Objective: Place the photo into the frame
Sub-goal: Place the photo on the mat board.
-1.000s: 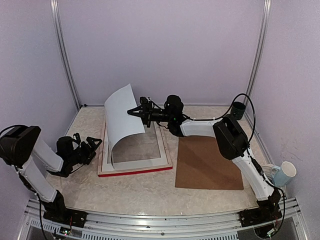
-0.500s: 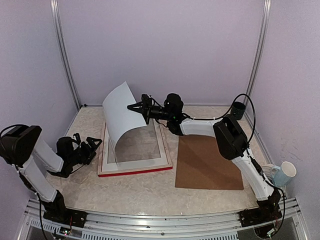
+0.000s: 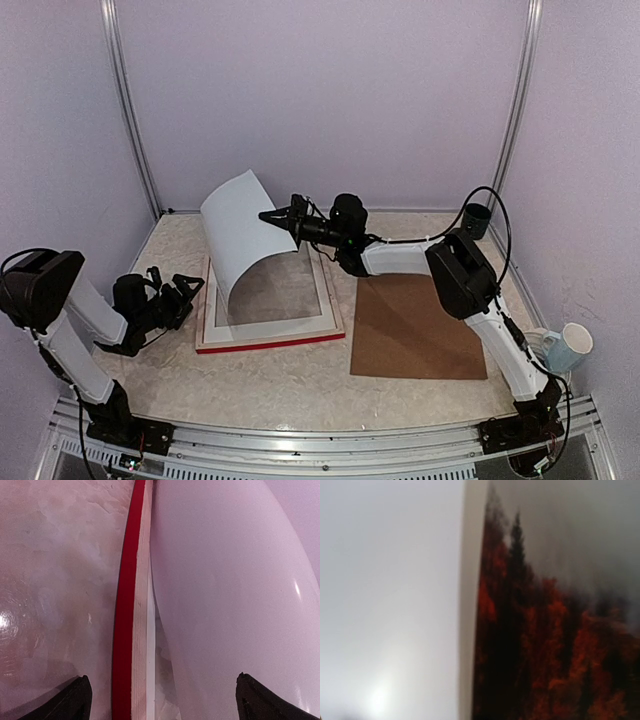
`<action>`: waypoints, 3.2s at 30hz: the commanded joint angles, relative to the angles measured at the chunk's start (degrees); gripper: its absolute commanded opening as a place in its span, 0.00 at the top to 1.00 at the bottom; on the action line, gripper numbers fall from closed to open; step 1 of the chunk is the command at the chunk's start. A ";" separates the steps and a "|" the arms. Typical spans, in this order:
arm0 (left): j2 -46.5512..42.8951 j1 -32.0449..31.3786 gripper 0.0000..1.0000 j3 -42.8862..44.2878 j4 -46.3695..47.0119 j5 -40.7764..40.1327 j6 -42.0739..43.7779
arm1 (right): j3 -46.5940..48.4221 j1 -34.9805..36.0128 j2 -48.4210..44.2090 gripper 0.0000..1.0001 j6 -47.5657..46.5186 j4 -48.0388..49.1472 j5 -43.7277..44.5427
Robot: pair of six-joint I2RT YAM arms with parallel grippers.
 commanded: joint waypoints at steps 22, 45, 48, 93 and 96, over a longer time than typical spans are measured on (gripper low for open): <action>0.35 0.49 0.01 -1.87 -1.40 1.20 -0.22 | -15.79 0.08 -13.91 0.89 -5.13 -0.17 15.10; -0.13 0.50 0.01 -2.00 -1.57 1.54 -0.41 | -23.03 -0.55 -26.20 0.84 -27.46 -29.15 21.21; -0.15 0.50 0.01 -2.13 -1.57 1.51 -0.44 | -21.32 -0.76 -26.19 0.83 -30.73 -33.70 21.35; 5.33 -1.06 0.01 -3.02 4.15 1.59 -2.32 | -2.98 -3.72 -13.86 0.81 -55.82 -62.22 12.16; 5.90 -1.40 0.01 -3.10 4.96 1.81 -2.81 | -0.15 -3.92 -12.51 0.81 -58.14 -64.33 12.28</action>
